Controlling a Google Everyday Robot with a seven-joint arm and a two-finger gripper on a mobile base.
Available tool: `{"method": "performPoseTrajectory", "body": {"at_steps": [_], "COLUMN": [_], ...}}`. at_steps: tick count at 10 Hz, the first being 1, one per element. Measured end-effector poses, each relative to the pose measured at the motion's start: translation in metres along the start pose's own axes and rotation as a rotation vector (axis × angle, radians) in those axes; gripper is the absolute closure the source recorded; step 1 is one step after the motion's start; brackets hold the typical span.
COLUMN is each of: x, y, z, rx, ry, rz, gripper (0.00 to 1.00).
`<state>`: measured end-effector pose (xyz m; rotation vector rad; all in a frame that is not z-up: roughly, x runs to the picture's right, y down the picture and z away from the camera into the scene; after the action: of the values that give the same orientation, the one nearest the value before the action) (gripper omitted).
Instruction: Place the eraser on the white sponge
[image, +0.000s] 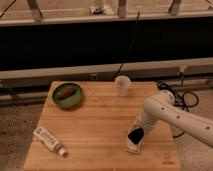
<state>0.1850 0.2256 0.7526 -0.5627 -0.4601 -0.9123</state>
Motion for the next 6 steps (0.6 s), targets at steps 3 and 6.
{"method": "performPoseTrajectory", "body": {"at_steps": [3,6], "x": [0.0008,0.0018], "y": [0.0025,0.0064], "z": [-0.0002,-0.0009], "rx": [0.001,0.000], "ry": [-0.001,-0.001], "rz": [-0.001,-0.001], "gripper": [0.73,0.41]}}
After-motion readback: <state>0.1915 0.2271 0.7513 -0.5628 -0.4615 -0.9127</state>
